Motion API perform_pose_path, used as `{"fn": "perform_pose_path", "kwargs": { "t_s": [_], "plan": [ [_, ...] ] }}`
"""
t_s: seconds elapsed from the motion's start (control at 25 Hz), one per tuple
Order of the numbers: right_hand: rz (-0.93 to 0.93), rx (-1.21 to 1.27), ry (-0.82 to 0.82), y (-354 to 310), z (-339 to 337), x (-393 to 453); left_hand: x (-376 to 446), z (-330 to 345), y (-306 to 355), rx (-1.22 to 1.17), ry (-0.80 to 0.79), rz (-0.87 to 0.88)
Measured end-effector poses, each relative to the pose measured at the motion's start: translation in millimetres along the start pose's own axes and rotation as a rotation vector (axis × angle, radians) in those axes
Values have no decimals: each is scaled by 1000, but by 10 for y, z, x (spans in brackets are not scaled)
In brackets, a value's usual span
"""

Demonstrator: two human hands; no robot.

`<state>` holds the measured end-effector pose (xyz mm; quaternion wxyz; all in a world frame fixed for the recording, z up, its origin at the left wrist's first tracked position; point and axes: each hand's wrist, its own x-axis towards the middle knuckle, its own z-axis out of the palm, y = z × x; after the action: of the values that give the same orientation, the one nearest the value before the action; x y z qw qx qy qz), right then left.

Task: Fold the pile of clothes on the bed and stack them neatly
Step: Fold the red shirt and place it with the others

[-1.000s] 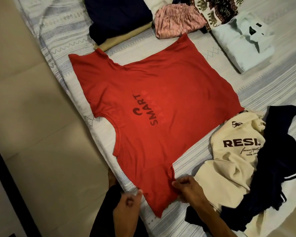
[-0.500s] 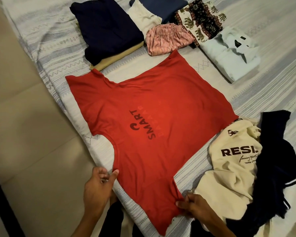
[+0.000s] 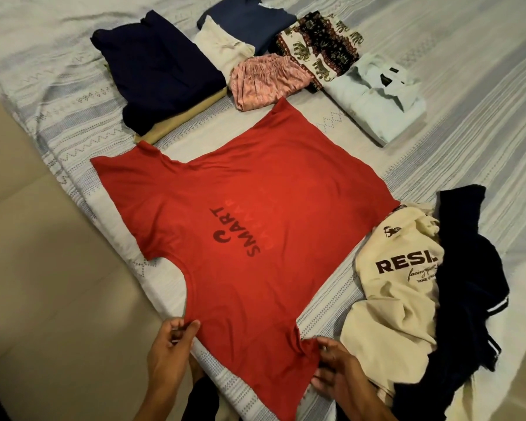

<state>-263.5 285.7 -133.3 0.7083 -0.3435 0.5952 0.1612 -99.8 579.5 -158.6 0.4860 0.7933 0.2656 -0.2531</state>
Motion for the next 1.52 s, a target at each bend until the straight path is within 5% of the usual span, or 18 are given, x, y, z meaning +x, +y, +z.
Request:
{"fn": "perform_pose_path", "kwargs": {
  "t_s": [0.16,0.4,0.52,0.72,1.16,1.32,1.52],
  "plan": [
    [-142,180,98,147,70,9,29,-51,-46,25,0,0],
    [-147,116,236,268,-52,-8,62,-40,-21,74,2,27],
    [-88,-39,219,277,-137,-18,-47,2,30,147,91,91],
    [-103,-194,130,142,-198,-33,-377,137,11,376,78,536],
    [-231,-351,90,-423,-335,192,-388,396,183,407,-44,561],
    [-428,-529,158,-742,-346,234,-246,442,419,504,-113,684],
    [-842,-1137,300,-1506,-443,437,-465,899,606,781,-200,881]
  ]
}}
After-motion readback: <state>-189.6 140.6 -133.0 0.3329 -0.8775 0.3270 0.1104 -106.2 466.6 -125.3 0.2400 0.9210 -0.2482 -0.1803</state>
